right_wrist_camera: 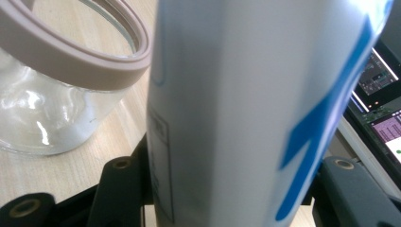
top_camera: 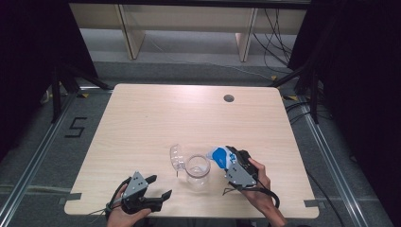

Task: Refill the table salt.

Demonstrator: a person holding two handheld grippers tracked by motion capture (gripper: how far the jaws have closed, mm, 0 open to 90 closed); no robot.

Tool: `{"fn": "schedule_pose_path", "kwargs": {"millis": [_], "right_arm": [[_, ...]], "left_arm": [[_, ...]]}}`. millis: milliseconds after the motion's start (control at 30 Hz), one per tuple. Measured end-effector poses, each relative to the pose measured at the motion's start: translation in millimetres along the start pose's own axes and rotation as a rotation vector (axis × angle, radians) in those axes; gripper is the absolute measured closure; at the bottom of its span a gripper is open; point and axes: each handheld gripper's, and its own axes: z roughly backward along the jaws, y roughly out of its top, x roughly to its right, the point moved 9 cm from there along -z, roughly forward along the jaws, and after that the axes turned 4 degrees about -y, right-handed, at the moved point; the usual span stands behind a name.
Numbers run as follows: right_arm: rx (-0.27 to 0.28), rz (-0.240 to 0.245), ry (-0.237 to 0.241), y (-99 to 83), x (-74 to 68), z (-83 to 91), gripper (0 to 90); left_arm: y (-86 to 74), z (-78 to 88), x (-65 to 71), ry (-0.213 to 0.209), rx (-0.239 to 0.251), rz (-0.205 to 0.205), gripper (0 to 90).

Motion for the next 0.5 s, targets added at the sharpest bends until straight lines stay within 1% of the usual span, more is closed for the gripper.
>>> {"fn": "schedule_pose_path", "kwargs": {"millis": [33,100,133,233,267,300,367,400,433,467,500], "right_arm": [[-0.004,-0.01,-0.002,-0.1,-0.7,0.5,47.4],[-0.003,-0.005,-0.001,0.1,-1.0,0.2,47.4],[-0.001,-0.004,0.001,0.4,-1.2,0.0,47.4],[0.0,0.005,-0.002,0.8,-0.6,0.1,47.4],[0.0,0.005,-0.002,0.7,-0.4,0.1,47.4],[-0.002,0.005,-0.003,0.5,-0.2,0.2,47.4],[-0.003,0.016,-0.005,0.1,0.3,-0.1,47.4],[0.002,0.034,-0.005,0.4,1.1,-0.6,47.4],[-0.004,0.019,-0.005,-0.3,0.4,-0.3,47.4],[0.0,0.037,-0.007,-0.1,1.2,-0.6,47.4],[0.0,0.039,-0.008,-0.2,1.2,-0.7,47.4]], "left_arm": [[0.0,-0.1,0.0,-0.001,0.001,-0.001,22.1],[0.0,0.1,0.0,0.001,0.0,0.0,22.1],[-0.5,0.9,-0.9,0.005,-0.008,-0.009,22.1],[-0.5,1.0,-1.0,0.005,-0.009,-0.01,22.2],[-0.5,0.6,-0.5,0.002,-0.006,-0.004,22.1],[-0.5,0.9,-0.9,0.005,-0.009,-0.01,22.1],[-0.5,1.1,-0.9,0.004,-0.009,-0.008,22.1],[-0.4,0.6,-0.5,0.001,-0.004,-0.002,22.1],[-0.5,1.0,-1.1,0.004,-0.009,-0.008,22.2],[-0.5,0.9,-1.0,0.004,-0.008,-0.007,22.1],[-0.5,1.0,-0.9,0.004,-0.009,-0.008,22.1]]}}
